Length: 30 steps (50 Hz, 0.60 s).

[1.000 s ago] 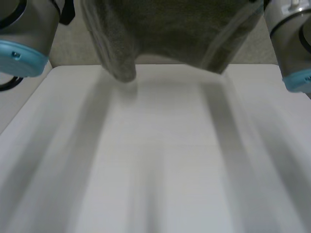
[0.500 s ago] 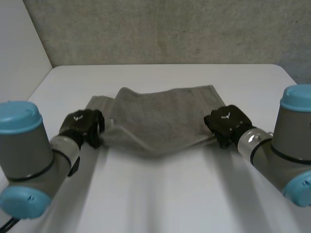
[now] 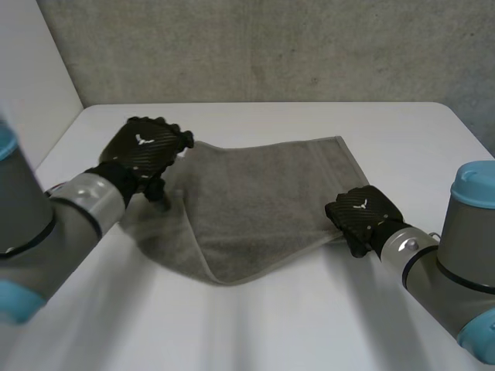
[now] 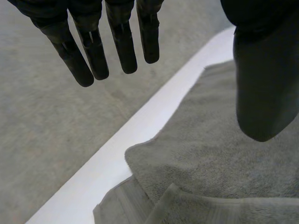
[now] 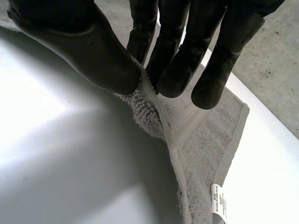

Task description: Fold the towel.

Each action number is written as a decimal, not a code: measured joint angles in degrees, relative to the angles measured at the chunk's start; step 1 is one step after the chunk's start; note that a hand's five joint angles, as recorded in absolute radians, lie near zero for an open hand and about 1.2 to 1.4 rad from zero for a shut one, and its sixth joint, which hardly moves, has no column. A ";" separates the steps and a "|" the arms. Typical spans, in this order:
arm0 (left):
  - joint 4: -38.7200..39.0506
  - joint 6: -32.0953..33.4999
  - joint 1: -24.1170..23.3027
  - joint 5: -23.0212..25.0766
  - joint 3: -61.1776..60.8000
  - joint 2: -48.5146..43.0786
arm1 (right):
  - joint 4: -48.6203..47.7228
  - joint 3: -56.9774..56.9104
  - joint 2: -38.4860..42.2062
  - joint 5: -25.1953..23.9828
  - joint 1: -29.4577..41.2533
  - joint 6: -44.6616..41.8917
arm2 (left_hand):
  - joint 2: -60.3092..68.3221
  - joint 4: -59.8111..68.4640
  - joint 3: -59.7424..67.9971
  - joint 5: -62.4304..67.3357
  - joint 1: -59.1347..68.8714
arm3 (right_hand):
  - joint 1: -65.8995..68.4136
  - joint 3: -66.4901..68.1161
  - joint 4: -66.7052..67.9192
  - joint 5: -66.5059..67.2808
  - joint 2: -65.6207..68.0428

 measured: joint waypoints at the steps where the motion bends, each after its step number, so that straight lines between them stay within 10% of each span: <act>1: -0.99 1.45 0.00 0.70 1.99 -1.99 | -0.09 0.08 0.07 -0.02 0.00 0.00 | 0.00 0.01 0.00 -0.01 0.00 | 0.00 0.00 0.00 -0.01 0.00; 30: -34.81 12.11 0.42 -0.51 50.86 -42.47 | -2.97 3.59 0.88 -0.13 -0.14 -2.60 | 12.27 12.50 13.22 14.25 12.68 | 0.00 0.00 0.00 0.00 0.00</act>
